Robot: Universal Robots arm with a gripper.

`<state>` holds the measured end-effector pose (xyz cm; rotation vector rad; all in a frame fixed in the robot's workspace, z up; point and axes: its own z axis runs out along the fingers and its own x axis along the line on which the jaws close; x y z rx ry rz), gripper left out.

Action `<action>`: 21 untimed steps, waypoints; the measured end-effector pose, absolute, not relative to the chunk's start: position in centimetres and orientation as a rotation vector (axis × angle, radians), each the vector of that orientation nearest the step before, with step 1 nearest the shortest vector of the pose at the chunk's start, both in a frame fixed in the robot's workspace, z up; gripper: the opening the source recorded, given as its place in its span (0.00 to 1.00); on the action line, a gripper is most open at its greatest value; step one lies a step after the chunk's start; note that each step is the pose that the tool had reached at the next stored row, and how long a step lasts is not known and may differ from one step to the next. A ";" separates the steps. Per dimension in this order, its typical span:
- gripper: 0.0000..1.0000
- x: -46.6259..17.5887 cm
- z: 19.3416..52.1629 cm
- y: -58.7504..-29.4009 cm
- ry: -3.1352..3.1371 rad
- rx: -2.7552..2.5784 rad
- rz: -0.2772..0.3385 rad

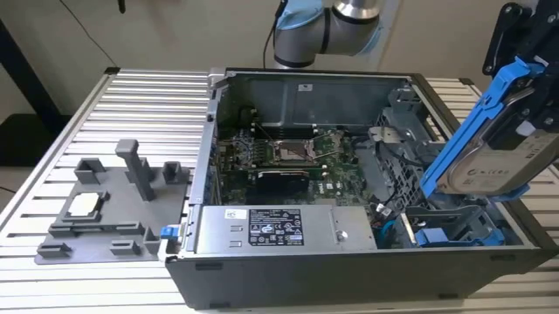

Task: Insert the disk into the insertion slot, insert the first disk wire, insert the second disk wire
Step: 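Insert the disk into the insertion slot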

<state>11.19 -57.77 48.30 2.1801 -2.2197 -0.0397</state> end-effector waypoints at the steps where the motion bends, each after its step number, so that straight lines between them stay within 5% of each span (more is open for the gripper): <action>1: 0.33 11.2 48.2 -57.8 -2.220 2.180 -0.040; 21: 0.33 11.9 45.3 -57.8 -2.217 2.183 -0.040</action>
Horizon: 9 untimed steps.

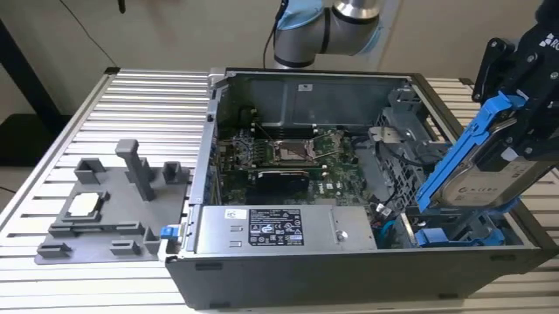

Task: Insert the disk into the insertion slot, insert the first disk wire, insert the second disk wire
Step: 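Insert the disk into the insertion slot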

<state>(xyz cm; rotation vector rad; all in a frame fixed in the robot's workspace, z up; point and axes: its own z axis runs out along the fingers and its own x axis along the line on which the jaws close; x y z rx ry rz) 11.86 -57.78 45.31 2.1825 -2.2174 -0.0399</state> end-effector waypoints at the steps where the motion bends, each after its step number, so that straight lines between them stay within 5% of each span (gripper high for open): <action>1: 0.33 11.9 45.2 -57.8 -2.217 2.183 -0.040; 9: 0.33 12.0 44.1 -57.8 -2.214 2.186 -0.040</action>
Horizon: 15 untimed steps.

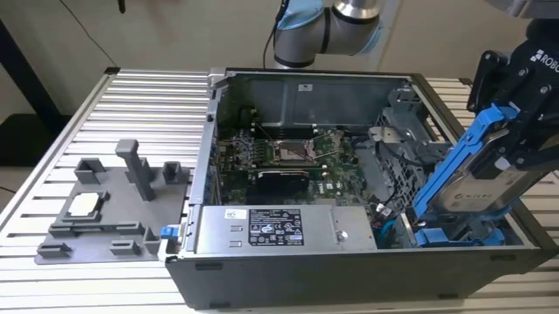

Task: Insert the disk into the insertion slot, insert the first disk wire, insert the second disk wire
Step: 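Insert the disk into the insertion slot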

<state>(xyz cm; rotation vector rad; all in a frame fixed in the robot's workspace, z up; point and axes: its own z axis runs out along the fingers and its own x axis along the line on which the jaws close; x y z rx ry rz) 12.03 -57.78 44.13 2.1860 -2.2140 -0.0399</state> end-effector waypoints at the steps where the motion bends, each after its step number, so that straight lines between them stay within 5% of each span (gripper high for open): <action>1: 0.33 12.1 44.0 -57.8 -2.214 2.186 -0.040; 15: 0.33 12.4 42.4 -57.6 -2.209 2.192 -0.039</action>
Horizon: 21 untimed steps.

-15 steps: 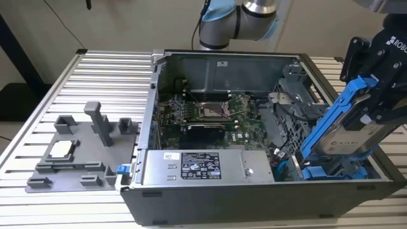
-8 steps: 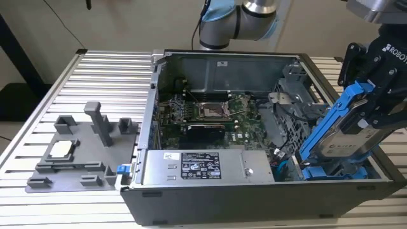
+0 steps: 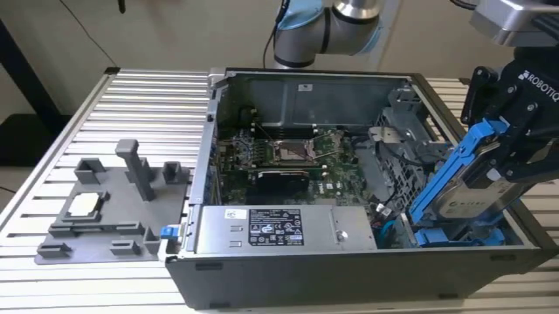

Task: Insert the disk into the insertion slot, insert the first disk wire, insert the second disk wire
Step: 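Insert the disk into the insertion slot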

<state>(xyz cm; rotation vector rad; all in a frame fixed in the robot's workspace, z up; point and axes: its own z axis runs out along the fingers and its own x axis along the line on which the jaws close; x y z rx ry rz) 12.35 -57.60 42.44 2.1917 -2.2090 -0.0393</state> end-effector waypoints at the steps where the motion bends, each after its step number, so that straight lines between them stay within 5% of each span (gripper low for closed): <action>1: 0.33 12.4 42.3 -57.5 -2.209 2.192 -0.039; 21: 0.33 12.8 39.5 -57.1 -2.204 2.197 -0.038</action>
